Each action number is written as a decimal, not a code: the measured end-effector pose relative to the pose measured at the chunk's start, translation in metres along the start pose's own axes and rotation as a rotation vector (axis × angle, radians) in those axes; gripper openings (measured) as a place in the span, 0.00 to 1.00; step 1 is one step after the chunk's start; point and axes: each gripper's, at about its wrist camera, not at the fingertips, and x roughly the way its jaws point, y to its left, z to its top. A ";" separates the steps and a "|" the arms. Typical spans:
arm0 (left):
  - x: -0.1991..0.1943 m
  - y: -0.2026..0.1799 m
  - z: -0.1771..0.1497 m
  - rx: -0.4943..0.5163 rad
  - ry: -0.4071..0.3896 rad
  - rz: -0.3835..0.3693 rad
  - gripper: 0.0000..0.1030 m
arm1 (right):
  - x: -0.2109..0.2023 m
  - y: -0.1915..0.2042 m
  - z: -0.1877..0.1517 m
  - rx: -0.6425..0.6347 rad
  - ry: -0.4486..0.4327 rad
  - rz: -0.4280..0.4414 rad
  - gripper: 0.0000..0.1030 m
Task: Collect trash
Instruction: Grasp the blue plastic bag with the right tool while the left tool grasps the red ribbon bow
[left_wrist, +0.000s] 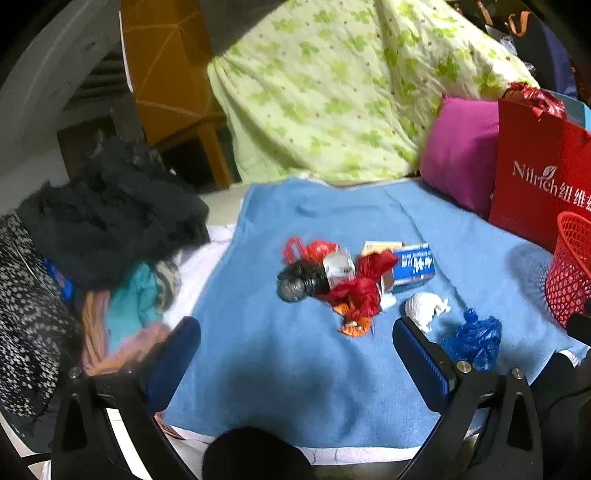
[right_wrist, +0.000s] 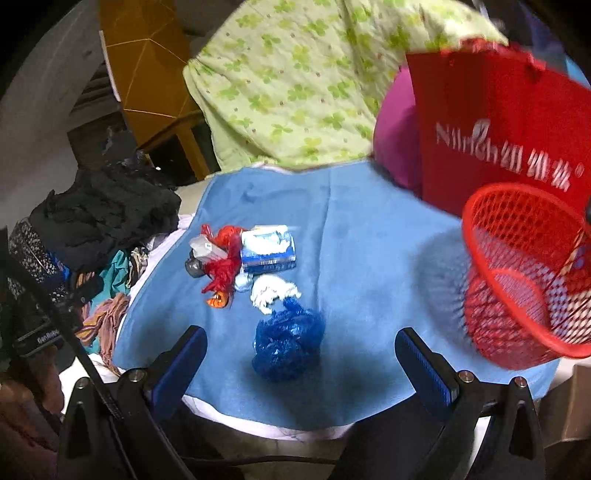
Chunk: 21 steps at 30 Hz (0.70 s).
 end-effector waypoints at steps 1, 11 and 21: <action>0.008 0.000 -0.002 -0.003 0.019 -0.005 1.00 | 0.012 -0.003 0.001 0.020 0.024 0.012 0.98; 0.087 0.014 -0.017 -0.054 0.155 -0.060 1.00 | 0.119 -0.011 -0.007 0.138 0.253 0.084 0.84; 0.169 -0.019 -0.001 -0.055 0.247 -0.223 1.00 | 0.168 0.003 -0.023 0.075 0.325 0.070 0.60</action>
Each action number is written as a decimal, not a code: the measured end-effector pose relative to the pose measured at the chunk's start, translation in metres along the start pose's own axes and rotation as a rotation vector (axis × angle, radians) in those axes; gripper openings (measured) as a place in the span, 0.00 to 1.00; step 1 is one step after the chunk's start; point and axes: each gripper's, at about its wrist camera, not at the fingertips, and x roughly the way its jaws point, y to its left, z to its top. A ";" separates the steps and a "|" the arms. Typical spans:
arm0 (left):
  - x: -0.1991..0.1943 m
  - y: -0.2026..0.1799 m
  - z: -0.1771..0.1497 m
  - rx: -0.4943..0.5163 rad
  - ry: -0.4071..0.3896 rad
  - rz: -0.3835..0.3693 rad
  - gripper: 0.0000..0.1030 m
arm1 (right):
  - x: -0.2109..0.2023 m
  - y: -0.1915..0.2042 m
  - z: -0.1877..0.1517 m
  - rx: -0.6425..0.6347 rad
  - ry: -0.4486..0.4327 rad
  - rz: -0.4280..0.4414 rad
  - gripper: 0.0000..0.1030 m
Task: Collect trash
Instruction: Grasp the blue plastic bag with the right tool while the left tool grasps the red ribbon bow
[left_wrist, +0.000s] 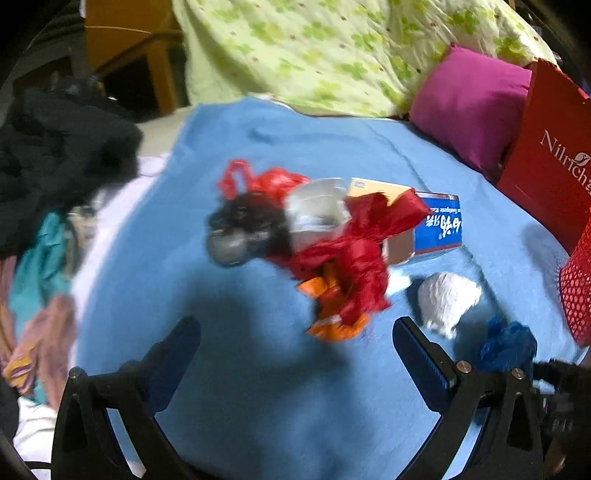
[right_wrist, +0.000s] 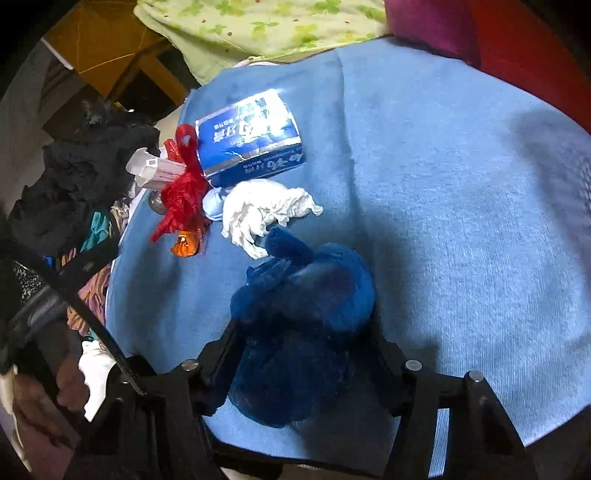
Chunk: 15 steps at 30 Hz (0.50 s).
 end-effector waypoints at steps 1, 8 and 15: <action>0.009 -0.004 0.005 0.004 0.008 -0.011 0.98 | -0.001 0.000 -0.001 -0.010 -0.005 -0.001 0.59; 0.055 -0.029 0.031 0.040 0.111 -0.103 0.44 | -0.036 -0.014 -0.003 -0.009 -0.083 0.048 0.58; 0.055 -0.018 0.036 -0.025 0.136 -0.198 0.24 | -0.092 -0.023 -0.004 -0.005 -0.229 0.106 0.58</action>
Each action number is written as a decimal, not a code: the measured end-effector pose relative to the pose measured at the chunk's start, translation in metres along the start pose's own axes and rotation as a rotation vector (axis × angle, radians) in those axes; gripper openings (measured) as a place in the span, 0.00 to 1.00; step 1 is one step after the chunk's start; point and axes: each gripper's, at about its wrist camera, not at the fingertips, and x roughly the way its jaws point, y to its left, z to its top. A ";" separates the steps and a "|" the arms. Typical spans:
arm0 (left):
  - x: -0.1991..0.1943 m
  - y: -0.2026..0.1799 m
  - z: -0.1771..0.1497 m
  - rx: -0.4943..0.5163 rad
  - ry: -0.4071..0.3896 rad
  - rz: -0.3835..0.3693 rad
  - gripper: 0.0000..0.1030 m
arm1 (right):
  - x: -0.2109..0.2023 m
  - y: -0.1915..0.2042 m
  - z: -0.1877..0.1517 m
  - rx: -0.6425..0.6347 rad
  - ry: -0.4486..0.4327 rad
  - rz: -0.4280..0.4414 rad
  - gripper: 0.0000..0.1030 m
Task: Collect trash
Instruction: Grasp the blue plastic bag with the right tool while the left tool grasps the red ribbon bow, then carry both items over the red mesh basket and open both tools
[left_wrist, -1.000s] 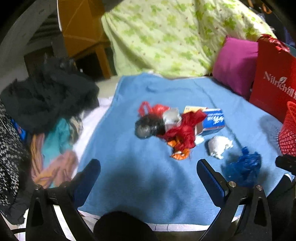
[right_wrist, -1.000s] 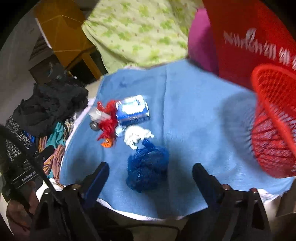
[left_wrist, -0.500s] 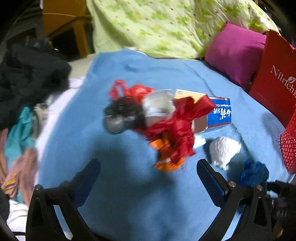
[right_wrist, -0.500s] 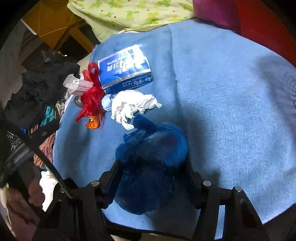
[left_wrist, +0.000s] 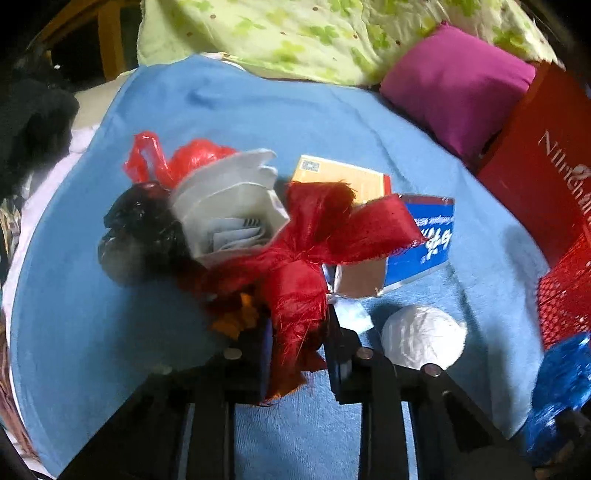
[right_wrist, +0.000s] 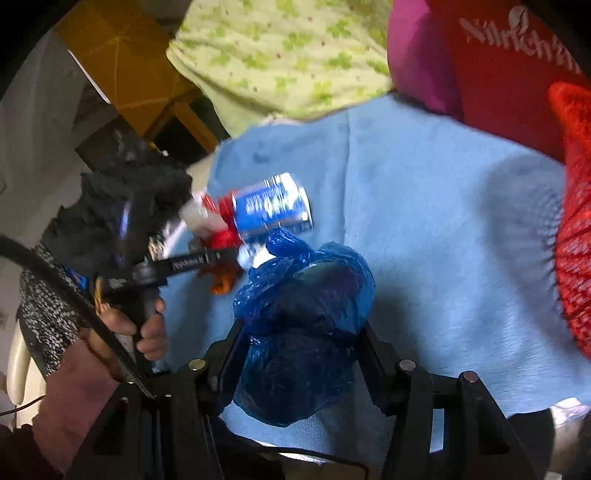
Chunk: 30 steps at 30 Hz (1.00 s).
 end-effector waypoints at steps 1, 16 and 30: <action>-0.005 0.000 -0.001 -0.001 -0.007 0.000 0.24 | -0.010 -0.001 0.002 0.003 -0.024 0.011 0.58; -0.151 -0.129 -0.007 0.285 -0.236 -0.156 0.24 | -0.172 -0.044 0.031 0.083 -0.405 -0.048 0.58; -0.130 -0.338 -0.005 0.587 -0.185 -0.384 0.30 | -0.234 -0.154 0.020 0.320 -0.503 -0.223 0.64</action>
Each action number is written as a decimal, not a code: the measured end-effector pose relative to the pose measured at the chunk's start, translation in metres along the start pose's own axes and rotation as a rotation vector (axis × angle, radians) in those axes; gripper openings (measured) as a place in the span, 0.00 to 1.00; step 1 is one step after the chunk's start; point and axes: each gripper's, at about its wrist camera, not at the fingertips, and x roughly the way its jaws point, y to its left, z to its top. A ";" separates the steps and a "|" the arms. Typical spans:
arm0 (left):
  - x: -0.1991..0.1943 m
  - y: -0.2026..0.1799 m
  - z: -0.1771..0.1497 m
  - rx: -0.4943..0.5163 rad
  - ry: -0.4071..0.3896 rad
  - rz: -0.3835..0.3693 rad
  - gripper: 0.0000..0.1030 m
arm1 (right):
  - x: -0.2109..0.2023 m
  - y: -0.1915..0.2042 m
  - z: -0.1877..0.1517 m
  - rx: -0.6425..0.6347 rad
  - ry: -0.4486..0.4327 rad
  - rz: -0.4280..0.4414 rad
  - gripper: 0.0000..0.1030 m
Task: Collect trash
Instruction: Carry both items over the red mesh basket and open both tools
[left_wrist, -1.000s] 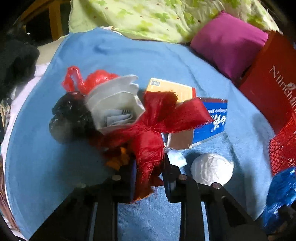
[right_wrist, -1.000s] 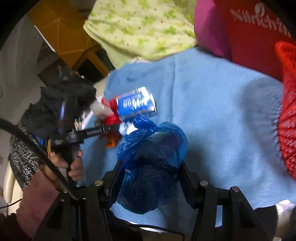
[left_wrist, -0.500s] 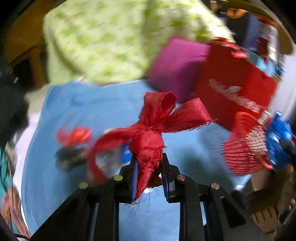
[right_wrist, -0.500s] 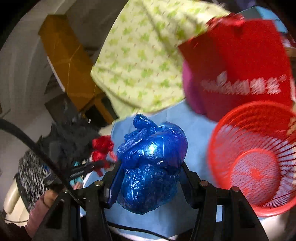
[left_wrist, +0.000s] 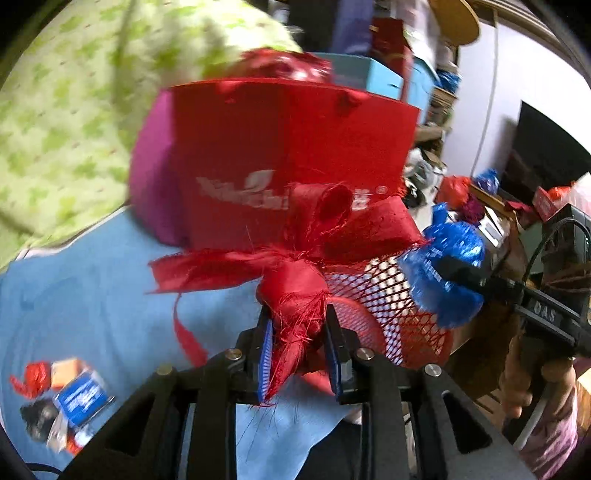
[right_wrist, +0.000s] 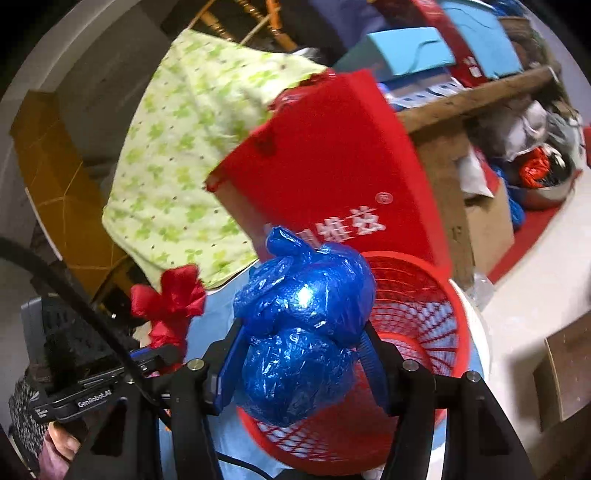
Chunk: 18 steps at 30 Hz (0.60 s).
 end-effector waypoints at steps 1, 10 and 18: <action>0.010 -0.008 0.004 0.013 0.008 -0.006 0.31 | -0.002 -0.004 -0.002 0.012 0.002 0.000 0.67; 0.029 -0.015 -0.006 0.019 0.044 0.031 0.62 | -0.021 -0.032 -0.002 0.082 -0.043 0.008 0.73; -0.029 0.066 -0.091 -0.126 0.040 0.167 0.64 | -0.028 0.021 -0.006 -0.040 -0.068 0.106 0.73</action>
